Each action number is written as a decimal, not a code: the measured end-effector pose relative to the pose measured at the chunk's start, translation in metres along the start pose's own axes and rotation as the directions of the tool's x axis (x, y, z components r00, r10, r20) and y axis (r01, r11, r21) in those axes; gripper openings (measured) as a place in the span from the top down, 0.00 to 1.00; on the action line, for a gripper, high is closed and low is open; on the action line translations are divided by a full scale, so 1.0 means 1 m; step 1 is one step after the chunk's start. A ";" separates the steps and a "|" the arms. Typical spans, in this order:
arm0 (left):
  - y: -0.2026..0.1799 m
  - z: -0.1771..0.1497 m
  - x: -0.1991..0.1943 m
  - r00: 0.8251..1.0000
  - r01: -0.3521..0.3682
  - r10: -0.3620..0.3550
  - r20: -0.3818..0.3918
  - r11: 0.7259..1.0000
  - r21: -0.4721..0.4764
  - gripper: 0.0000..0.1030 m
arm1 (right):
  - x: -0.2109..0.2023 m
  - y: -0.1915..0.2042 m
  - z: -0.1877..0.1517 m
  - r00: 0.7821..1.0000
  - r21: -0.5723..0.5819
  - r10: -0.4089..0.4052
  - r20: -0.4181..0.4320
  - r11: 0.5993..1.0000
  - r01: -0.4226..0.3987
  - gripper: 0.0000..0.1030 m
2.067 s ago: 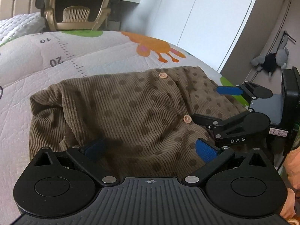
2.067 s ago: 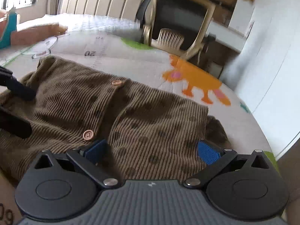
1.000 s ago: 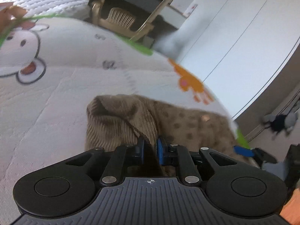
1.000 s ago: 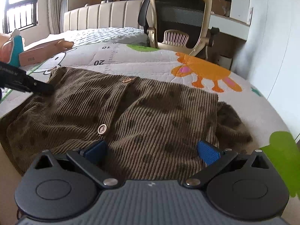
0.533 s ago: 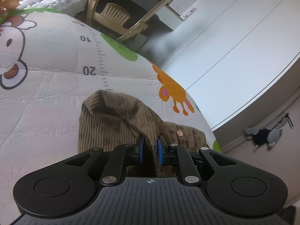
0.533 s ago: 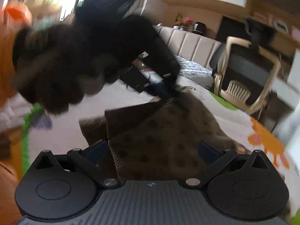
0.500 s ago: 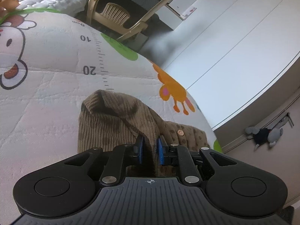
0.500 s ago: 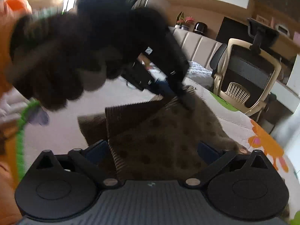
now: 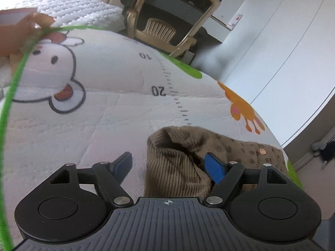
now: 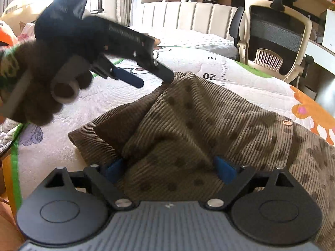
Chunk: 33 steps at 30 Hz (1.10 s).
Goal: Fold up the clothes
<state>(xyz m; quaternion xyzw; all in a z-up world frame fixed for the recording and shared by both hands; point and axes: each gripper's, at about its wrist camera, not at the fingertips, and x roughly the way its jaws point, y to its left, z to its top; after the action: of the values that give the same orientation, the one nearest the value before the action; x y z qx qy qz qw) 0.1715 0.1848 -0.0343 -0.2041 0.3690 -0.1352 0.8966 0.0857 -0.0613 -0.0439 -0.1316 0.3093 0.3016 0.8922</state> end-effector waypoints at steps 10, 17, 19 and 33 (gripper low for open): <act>-0.006 -0.005 -0.026 0.987 0.152 -0.151 0.063 0.988 -0.025 0.09 | -0.089 -0.126 -0.013 0.934 0.289 -0.331 0.133 0.915 0.283 0.03; -0.028 -0.001 -0.032 0.951 0.304 -0.302 0.057 0.952 -0.025 0.07 | -0.048 -0.189 -0.020 0.981 0.527 -0.188 0.046 0.839 0.136 0.03; -0.032 -0.004 -0.024 0.957 0.288 -0.288 0.023 0.957 -0.021 0.07 | -0.020 -0.174 -0.008 0.982 0.469 -0.190 0.021 0.869 0.158 0.00; 0.003 0.027 -0.010 0.990 0.102 -0.091 0.109 0.990 -0.095 0.06 | -0.003 -0.138 -0.004 0.952 0.195 -0.307 -0.014 0.933 0.303 0.00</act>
<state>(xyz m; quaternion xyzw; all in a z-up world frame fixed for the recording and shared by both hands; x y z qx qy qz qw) 0.1847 0.1982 -0.0120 -0.2733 0.3175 -0.1488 0.8957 0.1678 -0.1727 -0.0388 -0.0877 0.3056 0.1289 0.9393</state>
